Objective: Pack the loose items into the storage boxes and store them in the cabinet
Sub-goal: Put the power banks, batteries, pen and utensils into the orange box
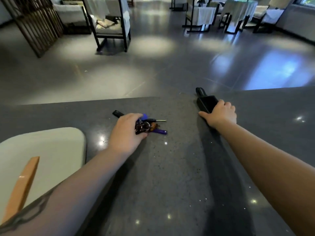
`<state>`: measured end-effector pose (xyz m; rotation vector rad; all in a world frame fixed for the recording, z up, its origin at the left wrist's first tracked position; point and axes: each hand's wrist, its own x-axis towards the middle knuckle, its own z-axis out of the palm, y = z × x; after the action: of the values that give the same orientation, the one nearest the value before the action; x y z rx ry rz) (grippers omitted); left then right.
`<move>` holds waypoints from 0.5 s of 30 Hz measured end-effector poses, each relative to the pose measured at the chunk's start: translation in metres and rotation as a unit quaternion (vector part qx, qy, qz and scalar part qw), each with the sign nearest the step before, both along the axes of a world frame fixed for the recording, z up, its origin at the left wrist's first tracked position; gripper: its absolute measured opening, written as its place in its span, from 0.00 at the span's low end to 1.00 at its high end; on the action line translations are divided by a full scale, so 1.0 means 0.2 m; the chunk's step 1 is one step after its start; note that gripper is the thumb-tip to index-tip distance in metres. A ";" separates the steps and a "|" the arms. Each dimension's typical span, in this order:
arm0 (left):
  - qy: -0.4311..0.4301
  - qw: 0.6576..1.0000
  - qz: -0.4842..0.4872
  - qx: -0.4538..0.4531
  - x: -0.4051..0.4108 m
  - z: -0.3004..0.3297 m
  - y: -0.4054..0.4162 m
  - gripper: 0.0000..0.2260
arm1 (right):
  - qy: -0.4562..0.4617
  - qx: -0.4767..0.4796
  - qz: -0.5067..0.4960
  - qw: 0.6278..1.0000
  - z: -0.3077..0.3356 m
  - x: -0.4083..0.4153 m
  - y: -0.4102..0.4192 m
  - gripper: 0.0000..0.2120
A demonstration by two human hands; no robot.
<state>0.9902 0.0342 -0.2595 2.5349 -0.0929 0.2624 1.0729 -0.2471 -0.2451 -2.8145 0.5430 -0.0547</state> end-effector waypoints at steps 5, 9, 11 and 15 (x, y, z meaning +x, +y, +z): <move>0.016 0.999 0.031 -0.005 -0.11 -0.04 0.06 0.21 | -0.025 0.025 0.055 0.998 -0.02 -0.29 0.06 0.41; 0.030 0.999 0.024 -0.011 -0.22 0.00 0.06 0.21 | -0.037 0.087 0.090 0.991 0.00 -0.65 0.12 0.41; 0.038 0.999 0.022 -0.021 -0.32 0.02 0.05 0.20 | -0.040 0.112 0.103 0.988 0.04 -0.82 0.15 0.41; 0.020 0.996 0.040 -0.077 -0.58 0.10 0.04 0.18 | -0.052 0.152 0.127 0.979 0.12 -1.14 0.21 0.40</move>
<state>0.8752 0.0432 -0.2397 2.3913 0.0447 0.2398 0.8442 -0.2043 -0.2206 -2.5395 0.1488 -0.0620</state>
